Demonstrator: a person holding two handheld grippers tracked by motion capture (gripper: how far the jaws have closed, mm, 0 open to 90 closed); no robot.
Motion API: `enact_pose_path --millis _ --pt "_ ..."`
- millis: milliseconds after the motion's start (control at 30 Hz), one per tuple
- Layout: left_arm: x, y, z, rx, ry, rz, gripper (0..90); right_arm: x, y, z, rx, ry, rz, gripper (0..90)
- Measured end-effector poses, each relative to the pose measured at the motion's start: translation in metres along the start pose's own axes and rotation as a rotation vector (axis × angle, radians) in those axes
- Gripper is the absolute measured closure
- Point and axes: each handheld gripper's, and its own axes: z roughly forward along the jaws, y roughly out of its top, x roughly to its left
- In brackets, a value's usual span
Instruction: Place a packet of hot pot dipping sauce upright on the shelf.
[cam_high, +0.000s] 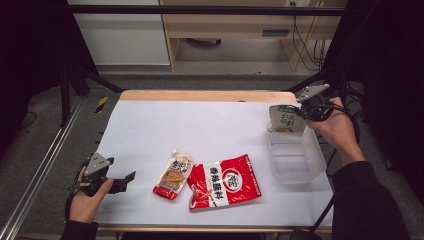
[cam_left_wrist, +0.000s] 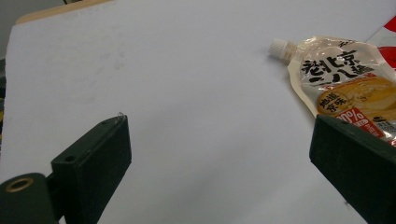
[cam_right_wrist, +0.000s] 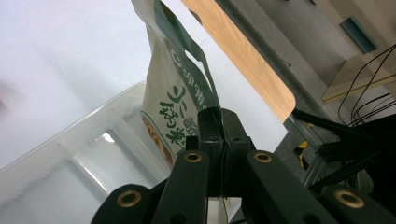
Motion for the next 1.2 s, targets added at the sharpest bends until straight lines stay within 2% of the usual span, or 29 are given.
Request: enact_pose_path --millis 200,500,600,767,867,900,933,967,1000,1200 --pt "-0.002 0.001 0.002 0.003 -0.005 0.005 5.7 -0.002 -0.002 0.007 -0.003 0.004 0.032 89.6" --pt "-0.003 0.001 0.002 0.009 -0.009 0.013 5.7 -0.009 -0.009 0.014 0.0 -0.03 0.081 89.3" --pt "-0.003 0.001 0.002 0.01 -0.007 0.013 5.7 -0.013 -0.013 0.021 0.0 -0.037 0.118 88.9" --pt "-0.004 0.0 0.003 0.011 -0.007 0.011 5.7 -0.016 -0.015 0.027 -0.001 -0.054 0.14 87.0" --pt "-0.004 0.0 0.003 0.011 -0.008 0.011 5.7 -0.017 -0.015 0.029 0.0 -0.052 0.155 82.0" --pt "-0.004 0.0 0.003 0.011 -0.008 0.012 5.7 -0.016 -0.014 0.03 0.001 -0.057 0.175 72.1" --pt "-0.004 0.0 0.003 0.011 -0.009 0.011 5.7 -0.016 -0.014 0.03 0.001 -0.057 0.175 72.1" --pt "-0.004 0.0 0.003 0.011 -0.01 0.012 5.7 -0.015 -0.014 0.03 0.011 -0.066 0.184 62.6" --pt "-0.004 0.0 0.003 0.011 -0.01 0.012 5.7 -0.015 -0.014 0.03 0.009 -0.075 0.184 58.5" --pt "-0.004 0.001 0.002 0.011 -0.011 0.014 5.7 -0.011 -0.013 0.025 -0.002 -0.111 0.185 42.6"
